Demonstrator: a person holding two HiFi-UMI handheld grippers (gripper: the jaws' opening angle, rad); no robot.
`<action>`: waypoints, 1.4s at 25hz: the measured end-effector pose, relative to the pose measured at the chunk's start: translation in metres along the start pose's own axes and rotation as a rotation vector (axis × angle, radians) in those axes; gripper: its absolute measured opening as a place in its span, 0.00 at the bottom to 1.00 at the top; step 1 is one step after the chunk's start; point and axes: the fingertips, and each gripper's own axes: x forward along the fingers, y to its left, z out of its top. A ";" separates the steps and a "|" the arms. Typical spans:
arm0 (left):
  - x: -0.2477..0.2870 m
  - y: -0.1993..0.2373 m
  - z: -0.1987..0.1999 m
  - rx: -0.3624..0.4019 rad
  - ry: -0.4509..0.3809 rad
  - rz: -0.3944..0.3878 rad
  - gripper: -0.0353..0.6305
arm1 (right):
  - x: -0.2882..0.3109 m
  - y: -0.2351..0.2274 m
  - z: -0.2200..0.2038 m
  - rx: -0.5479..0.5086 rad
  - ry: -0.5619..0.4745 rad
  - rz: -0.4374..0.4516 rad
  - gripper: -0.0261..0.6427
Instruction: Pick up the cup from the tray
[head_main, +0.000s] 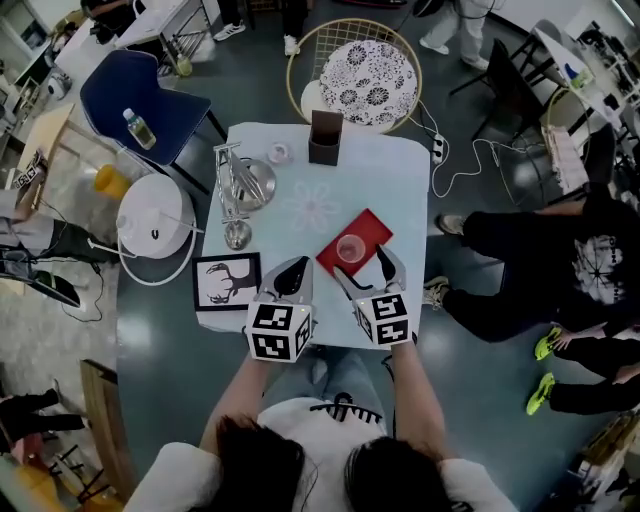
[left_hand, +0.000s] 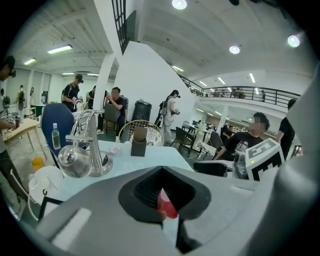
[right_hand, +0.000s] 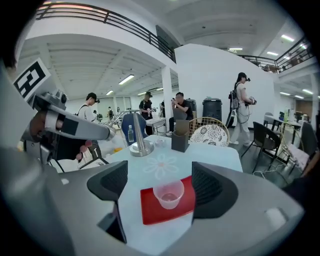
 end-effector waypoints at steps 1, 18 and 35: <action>0.004 0.000 -0.002 -0.002 0.008 0.000 0.05 | 0.004 -0.002 -0.003 0.000 0.007 0.003 0.65; 0.069 0.017 -0.043 0.005 0.114 0.026 0.05 | 0.069 -0.017 -0.050 -0.032 0.073 0.055 0.67; 0.086 0.028 -0.065 -0.042 0.149 0.034 0.05 | 0.079 -0.017 -0.063 -0.059 0.117 0.039 0.56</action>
